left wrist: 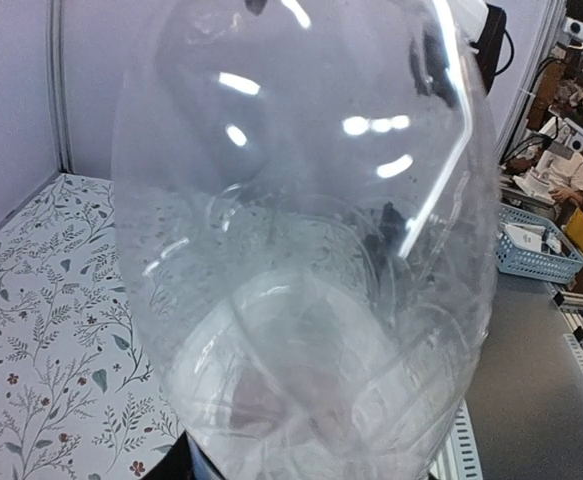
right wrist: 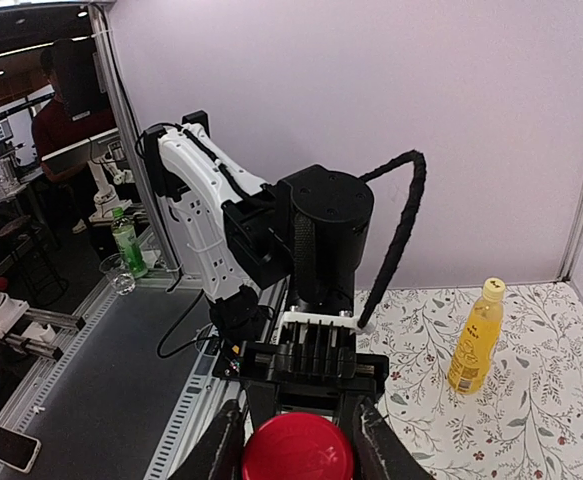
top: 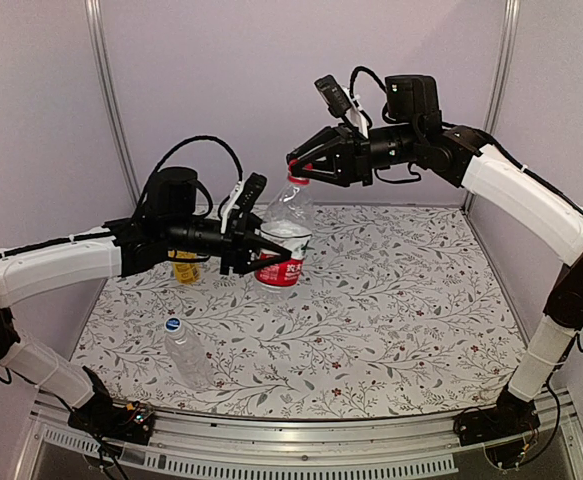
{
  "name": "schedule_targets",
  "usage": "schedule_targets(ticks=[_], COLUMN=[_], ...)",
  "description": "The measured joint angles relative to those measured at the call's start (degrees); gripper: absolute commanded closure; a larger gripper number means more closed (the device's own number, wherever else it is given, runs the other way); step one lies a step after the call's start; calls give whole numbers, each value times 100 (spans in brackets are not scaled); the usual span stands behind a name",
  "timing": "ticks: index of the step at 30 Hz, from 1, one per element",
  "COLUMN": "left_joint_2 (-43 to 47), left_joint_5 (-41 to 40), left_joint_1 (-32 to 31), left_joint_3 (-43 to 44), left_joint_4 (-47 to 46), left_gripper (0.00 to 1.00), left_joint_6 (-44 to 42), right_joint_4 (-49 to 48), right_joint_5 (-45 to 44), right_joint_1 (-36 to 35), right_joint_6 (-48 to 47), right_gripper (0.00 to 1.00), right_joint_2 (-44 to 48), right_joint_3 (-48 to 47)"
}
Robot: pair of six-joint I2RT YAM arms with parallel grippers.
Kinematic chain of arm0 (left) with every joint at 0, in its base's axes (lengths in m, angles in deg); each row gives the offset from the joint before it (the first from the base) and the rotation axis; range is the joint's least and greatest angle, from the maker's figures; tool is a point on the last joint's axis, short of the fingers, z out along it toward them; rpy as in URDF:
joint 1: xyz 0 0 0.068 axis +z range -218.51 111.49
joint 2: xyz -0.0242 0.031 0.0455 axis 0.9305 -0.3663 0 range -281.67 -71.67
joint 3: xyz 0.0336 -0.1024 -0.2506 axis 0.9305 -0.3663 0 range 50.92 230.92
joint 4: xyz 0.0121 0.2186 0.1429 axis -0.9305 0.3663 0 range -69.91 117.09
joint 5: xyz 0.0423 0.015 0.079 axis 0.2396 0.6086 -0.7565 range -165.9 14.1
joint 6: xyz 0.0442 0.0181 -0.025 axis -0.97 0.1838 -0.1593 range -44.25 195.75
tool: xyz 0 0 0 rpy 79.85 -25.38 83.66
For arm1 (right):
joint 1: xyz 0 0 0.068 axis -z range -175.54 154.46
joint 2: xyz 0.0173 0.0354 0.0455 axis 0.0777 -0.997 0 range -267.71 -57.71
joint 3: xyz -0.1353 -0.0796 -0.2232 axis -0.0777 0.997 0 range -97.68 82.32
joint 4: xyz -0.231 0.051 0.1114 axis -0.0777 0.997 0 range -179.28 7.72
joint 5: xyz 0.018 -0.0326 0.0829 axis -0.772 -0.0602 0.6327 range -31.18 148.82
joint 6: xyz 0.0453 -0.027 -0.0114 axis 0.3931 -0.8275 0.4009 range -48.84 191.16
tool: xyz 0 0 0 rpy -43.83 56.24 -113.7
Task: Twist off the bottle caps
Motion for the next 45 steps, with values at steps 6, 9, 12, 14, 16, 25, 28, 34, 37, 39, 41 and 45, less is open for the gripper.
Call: schedule_targets(ticks=[6, 9, 12, 14, 16, 25, 28, 34, 37, 39, 41, 45], left_joint_2=[0, 0, 0, 0, 0, 0, 0, 2, 4, 13, 28, 66], left_joint_5=[-13, -22, -28, -28, -28, -199, -339, -737, -879, -997, -1145, -1613], left_joint_1=[2, 4, 7, 9, 9, 9, 9, 11, 11, 11, 11, 11], left_joint_3=[0, 0, 0, 0, 0, 0, 0, 0, 0, 0, 0, 0], left_joint_4=[-2, -2, -4, -4, -7, -13, -13, -11, -13, -15, -17, -26], left_gripper=[62, 62, 62, 62, 62, 62, 62, 62, 62, 62, 62, 63], left_joint_6=[-11, -15, -22, -26, -35, -101, -116, -131, -133, -133, -133, -129], right_joint_4=[2, 4, 4, 4, 9, 155, 201, 243, 264, 273, 280, 243], right_joint_5=[-83, -111, -120, -142, -175, -407, -533, -935, -1189, -1329, -1451, -1805], right_joint_1=[13, 26, 33, 35, 37, 76, 81, 85, 85, 85, 85, 85], right_joint_6=[9, 15, 9, 13, 2, -11, 0, 59, 116, 164, 240, 557], right_gripper=[55, 54, 50, 45, 39, 3, 1, 1, 1, 1, 1, 1], right_joint_2=[0, 0, 0, 0, 0, 0, 0, 0, 24, 61, 122, 282], right_joint_3=[0, 0, -2, 0, 0, 0, 4, 37, 37, 37, 37, 37])
